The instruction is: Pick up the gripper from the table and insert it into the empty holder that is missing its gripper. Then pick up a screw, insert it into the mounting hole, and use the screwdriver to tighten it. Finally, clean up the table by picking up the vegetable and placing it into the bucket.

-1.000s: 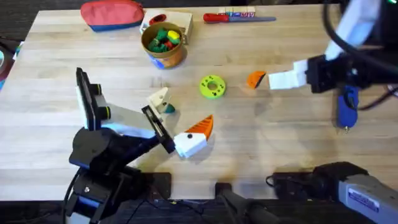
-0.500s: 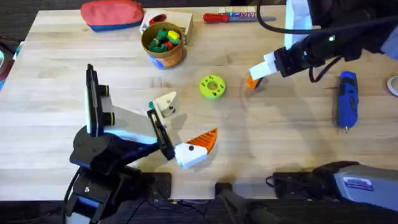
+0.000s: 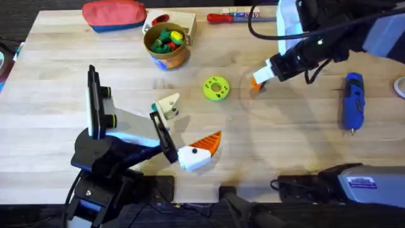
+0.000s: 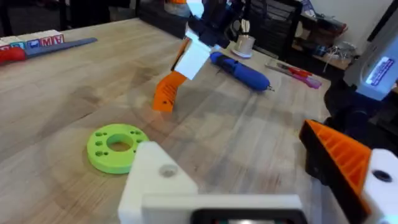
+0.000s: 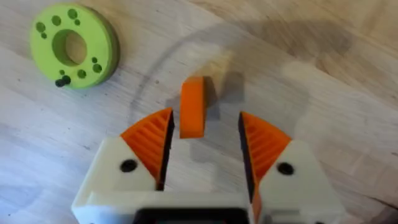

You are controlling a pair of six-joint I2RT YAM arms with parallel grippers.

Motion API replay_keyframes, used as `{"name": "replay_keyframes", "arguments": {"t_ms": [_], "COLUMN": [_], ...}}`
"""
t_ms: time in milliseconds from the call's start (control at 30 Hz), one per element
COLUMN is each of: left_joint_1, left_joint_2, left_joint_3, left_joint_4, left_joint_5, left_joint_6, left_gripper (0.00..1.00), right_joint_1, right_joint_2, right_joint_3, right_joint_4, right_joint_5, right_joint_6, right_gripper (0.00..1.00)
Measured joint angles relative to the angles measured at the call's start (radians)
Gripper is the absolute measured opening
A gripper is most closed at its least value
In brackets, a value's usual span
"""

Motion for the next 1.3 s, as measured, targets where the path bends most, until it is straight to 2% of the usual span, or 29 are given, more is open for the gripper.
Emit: {"name": "replay_keyframes", "arguments": {"t_ms": [67,333,500,600,867,967,1000,1167,1300], "left_joint_1": [0.000,0.000,0.000,0.000,0.000,0.000,0.000,0.000,0.000], "left_joint_2": [0.000,0.000,0.000,0.000,0.000,0.000,0.000,0.000,0.000], "left_joint_3": [0.000,0.000,0.000,0.000,0.000,0.000,0.000,0.000,0.000], "left_joint_4": [0.000,0.000,0.000,0.000,0.000,0.000,0.000,0.000,0.000], "left_joint_5": [0.000,0.000,0.000,0.000,0.000,0.000,0.000,0.000,0.000], "left_joint_6": [0.000,0.000,0.000,0.000,0.000,0.000,0.000,0.000,0.001], "left_gripper": [0.986,0.986,0.986,0.986,0.986,0.986,0.986,0.987,0.986], "right_joint_1": [0.006,0.017,0.017,0.017,0.017,0.017,0.012,-0.027,-0.045], "right_joint_2": [0.012,0.048,0.048,0.048,0.002,-0.071,-0.184,-0.386,-0.534], "right_joint_3": [0.001,0.001,0.001,0.013,0.164,0.221,0.246,0.237,0.092], "right_joint_4": [0.001,0.020,0.020,-0.002,-0.216,-0.260,-0.277,-0.329,-0.260], "right_joint_5": [0.000,-0.001,-0.003,-0.003,-0.003,-0.003,-0.003,-0.006,-0.088], "right_joint_6": [-0.001,-0.004,-0.005,-0.004,-0.004,-0.004,0.005,0.071,0.151], "right_gripper": [0.583,0.384,0.136,0.022,0.004,0.004,0.004,0.004,0.004]}}
